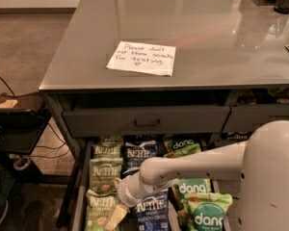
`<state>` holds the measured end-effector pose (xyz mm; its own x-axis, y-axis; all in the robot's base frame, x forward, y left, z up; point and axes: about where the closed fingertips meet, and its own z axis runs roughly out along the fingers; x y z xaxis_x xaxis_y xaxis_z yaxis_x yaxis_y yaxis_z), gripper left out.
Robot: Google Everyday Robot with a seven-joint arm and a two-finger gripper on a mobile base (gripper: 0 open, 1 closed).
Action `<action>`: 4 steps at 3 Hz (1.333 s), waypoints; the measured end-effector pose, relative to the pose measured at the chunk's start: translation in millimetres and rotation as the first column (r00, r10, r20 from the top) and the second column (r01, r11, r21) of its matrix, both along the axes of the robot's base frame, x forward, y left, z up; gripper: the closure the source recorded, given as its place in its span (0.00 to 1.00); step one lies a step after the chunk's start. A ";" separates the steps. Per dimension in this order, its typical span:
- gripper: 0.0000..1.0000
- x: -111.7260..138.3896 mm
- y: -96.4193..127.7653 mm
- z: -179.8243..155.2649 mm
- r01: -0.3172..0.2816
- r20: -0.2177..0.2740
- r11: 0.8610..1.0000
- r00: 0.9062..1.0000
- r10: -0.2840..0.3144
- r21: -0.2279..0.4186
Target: Pick green jalapeno chip bag from middle drawer and place on counter
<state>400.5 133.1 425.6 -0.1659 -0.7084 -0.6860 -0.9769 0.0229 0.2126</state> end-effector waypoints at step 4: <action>0.64 -8.6 -1.5 -13.8 -0.013 -0.050 1.000 0.999 0.013 -0.001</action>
Offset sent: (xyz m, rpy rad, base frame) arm -0.0088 -0.0042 -0.0368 -0.0277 0.0726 0.0242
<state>391.9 131.6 411.8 -0.1908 -0.7116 -0.6762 -0.9653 0.0108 0.2610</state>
